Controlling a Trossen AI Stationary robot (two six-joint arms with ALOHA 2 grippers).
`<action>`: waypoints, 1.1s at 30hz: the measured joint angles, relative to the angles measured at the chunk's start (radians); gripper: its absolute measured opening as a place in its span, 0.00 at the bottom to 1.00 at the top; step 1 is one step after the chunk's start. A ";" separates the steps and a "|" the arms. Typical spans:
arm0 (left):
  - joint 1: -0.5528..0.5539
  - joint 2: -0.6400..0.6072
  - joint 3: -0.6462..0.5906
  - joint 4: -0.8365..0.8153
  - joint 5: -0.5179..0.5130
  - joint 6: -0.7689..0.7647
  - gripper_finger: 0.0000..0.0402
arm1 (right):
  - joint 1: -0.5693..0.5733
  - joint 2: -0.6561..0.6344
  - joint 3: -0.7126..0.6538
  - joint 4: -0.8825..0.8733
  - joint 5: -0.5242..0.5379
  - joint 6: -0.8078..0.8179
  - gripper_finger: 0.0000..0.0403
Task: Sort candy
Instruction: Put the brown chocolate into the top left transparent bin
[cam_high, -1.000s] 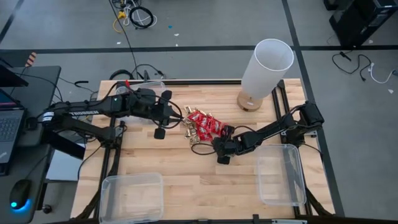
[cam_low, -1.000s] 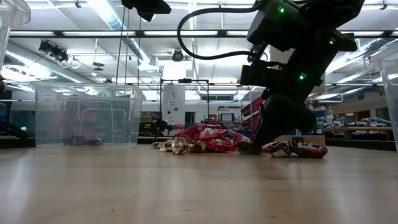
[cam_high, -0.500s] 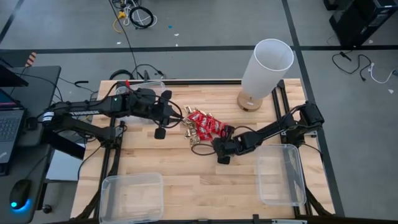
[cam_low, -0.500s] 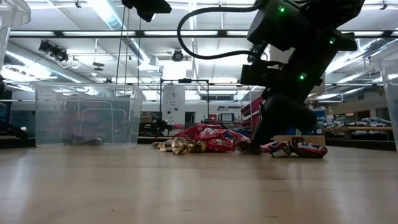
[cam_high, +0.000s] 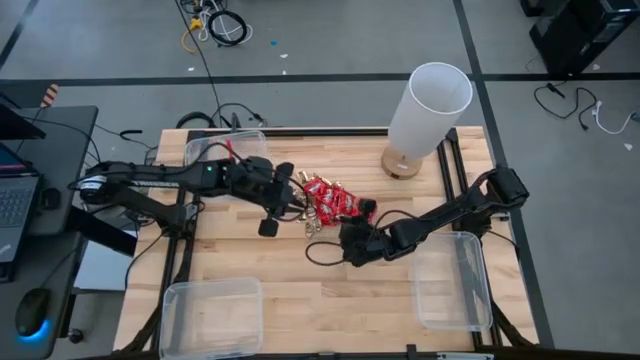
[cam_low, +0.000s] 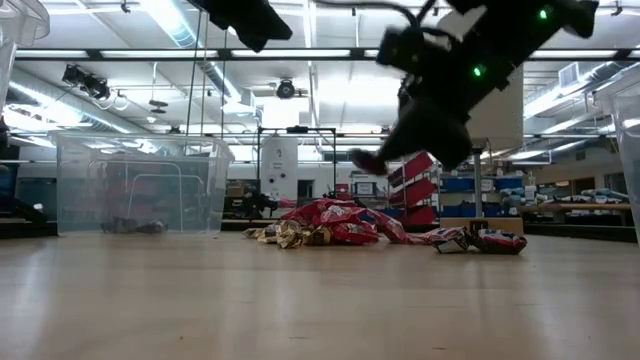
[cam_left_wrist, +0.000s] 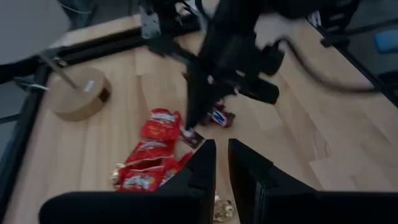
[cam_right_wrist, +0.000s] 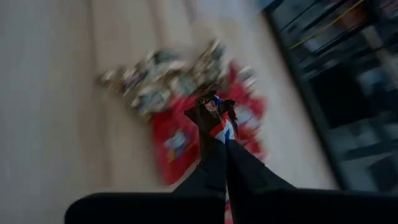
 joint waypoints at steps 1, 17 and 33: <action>-0.008 0.012 0.000 0.008 0.000 0.000 0.12 | 0.006 0.000 0.012 -0.001 0.035 -0.018 0.00; -0.033 0.072 0.000 0.049 -0.054 0.030 0.12 | 0.015 -0.002 0.186 0.097 0.133 -0.298 0.00; -0.033 0.074 0.000 0.042 -0.147 0.060 0.27 | 0.002 -0.002 0.201 0.103 0.111 -0.298 0.00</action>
